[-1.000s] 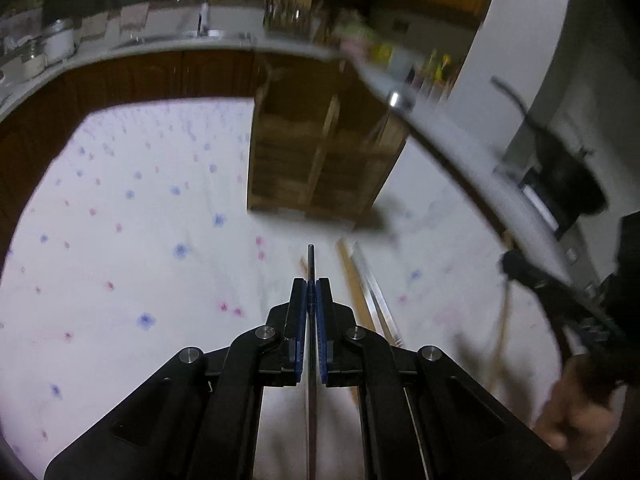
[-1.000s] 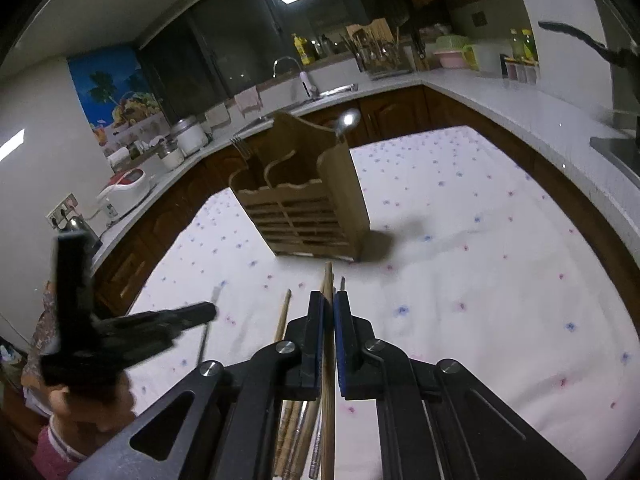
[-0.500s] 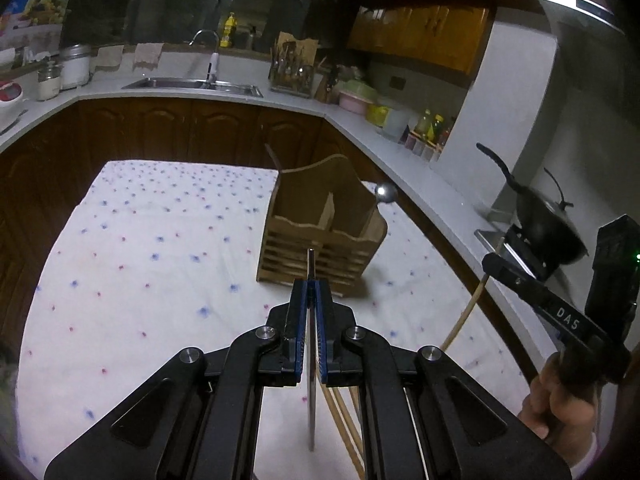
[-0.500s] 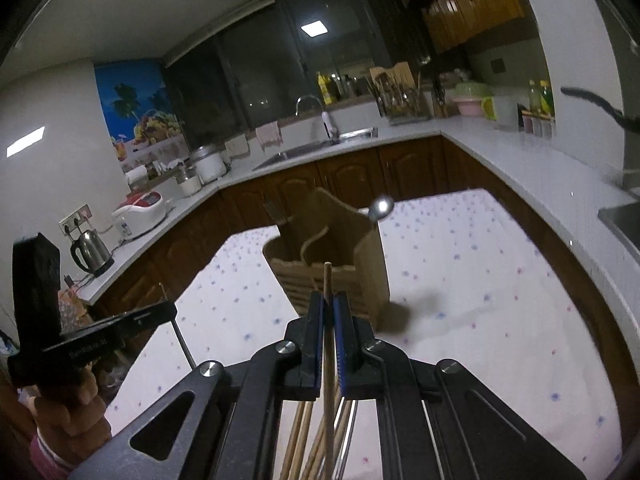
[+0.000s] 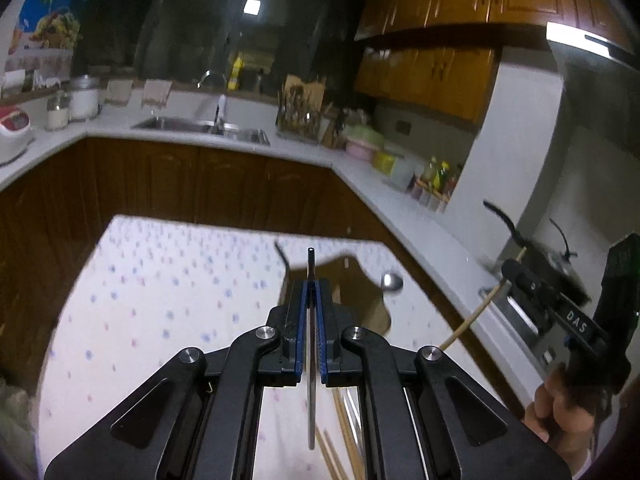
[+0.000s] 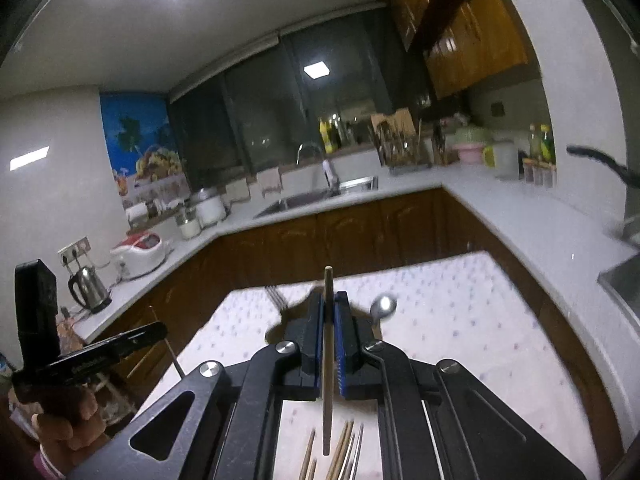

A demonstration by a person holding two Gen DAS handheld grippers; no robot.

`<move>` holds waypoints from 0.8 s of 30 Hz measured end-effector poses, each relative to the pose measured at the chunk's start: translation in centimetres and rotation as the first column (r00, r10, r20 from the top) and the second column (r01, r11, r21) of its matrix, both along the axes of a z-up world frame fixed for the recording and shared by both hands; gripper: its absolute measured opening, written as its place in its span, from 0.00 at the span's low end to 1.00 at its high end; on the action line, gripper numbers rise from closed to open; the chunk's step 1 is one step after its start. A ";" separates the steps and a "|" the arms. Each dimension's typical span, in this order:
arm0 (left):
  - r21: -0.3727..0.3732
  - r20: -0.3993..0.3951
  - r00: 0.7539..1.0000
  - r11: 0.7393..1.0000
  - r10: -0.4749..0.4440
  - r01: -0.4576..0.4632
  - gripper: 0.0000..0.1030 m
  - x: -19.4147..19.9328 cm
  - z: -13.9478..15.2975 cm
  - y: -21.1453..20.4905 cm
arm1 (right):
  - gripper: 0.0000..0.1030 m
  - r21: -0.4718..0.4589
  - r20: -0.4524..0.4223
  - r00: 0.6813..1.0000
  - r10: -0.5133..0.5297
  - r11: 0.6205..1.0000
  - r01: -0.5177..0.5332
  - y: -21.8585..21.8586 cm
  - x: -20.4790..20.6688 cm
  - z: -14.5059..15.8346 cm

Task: Organize utensils
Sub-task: 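Lift both chopsticks into the wooden holder while both tools open to release them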

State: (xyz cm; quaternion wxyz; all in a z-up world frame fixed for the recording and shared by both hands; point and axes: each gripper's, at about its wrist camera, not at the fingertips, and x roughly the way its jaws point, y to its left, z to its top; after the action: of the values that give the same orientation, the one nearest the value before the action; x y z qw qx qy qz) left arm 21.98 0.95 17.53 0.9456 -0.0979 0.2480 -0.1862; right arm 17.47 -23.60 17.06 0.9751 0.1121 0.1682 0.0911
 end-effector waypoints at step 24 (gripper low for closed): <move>-0.052 0.039 0.982 0.981 0.187 -0.184 0.04 11.6 -4.0 -2.0 | 0.05 0.002 0.062 0.992 -0.112 0.994 0.112 -0.7 10.0 -1.9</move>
State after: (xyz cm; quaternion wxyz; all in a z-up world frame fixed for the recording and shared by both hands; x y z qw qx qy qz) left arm 33.54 -1.01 13.51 0.9615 -0.1394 0.2123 -0.1054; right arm 27.48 -24.32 15.17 0.9836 0.1175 0.1312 0.0394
